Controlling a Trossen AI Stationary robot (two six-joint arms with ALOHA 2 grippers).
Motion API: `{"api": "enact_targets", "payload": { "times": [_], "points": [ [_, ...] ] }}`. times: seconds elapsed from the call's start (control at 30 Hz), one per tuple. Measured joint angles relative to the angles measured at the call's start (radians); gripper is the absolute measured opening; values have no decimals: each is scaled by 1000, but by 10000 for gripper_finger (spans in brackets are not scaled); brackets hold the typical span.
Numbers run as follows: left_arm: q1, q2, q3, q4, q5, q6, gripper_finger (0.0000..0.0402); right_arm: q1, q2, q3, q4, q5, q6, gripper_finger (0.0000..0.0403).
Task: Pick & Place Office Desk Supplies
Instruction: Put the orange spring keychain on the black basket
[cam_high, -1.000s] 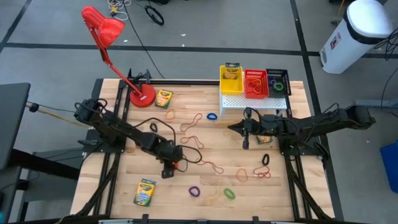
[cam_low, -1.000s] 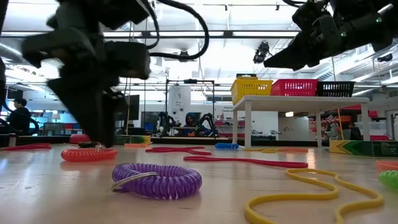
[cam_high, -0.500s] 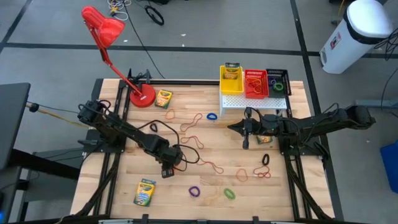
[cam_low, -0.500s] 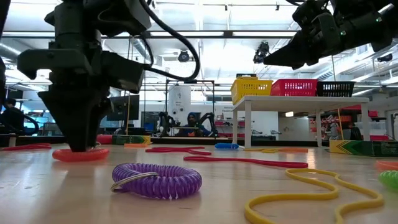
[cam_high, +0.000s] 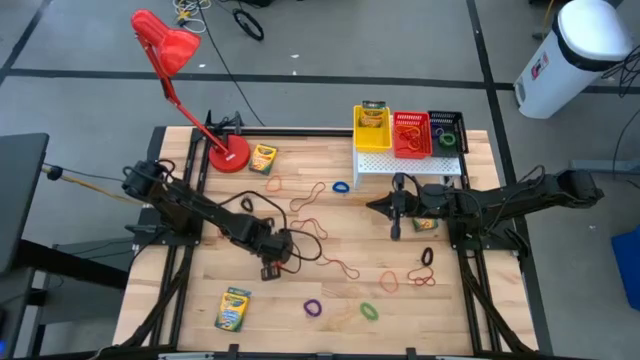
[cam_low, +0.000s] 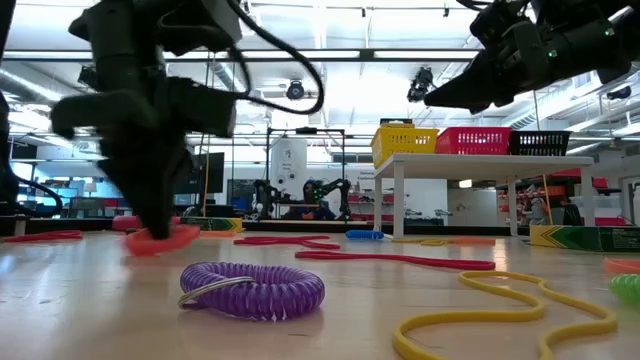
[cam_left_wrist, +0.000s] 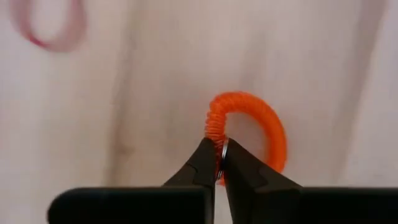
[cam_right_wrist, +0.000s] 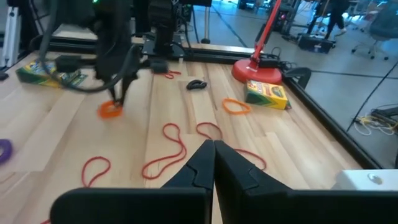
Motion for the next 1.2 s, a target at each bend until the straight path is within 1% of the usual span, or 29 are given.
{"api": "enact_targets", "payload": {
  "times": [0.13,0.2,0.27,0.37,0.5,0.53,0.6,0.7,0.8,0.97,1.1,1.2],
  "points": [
    [17,-17,0,45,-92,74,19,0,0,0,-16,-14,2,11],
    [33,-19,0,117,-150,124,20,0,0,0,-19,-14,14,11],
    [59,-19,-4,231,-194,196,19,0,0,0,-18,-18,29,11],
    [118,-19,-62,570,-213,286,19,0,10,0,-4,-22,60,11],
    [218,-6,-178,1107,-190,316,20,0,52,0,49,-18,118,11],
    [242,-1,-200,1204,-190,315,20,-1,66,-1,64,-17,136,11],
    [283,14,-215,1334,-191,314,20,-1,99,-1,117,-17,157,13],
    [321,40,-203,1391,-212,317,20,-3,147,-1,205,-17,185,30],
    [335,72,-166,1392,-226,329,20,-3,190,1,266,15,220,63],
    [327,136,-89,1395,-268,398,20,-4,239,23,274,112,268,131],
    [325,171,-40,1397,-280,435,21,-28,265,32,307,119,353,175],
    [325,193,-18,1393,-282,439,21,-48,276,32,306,128,369,193]
  ]
}}
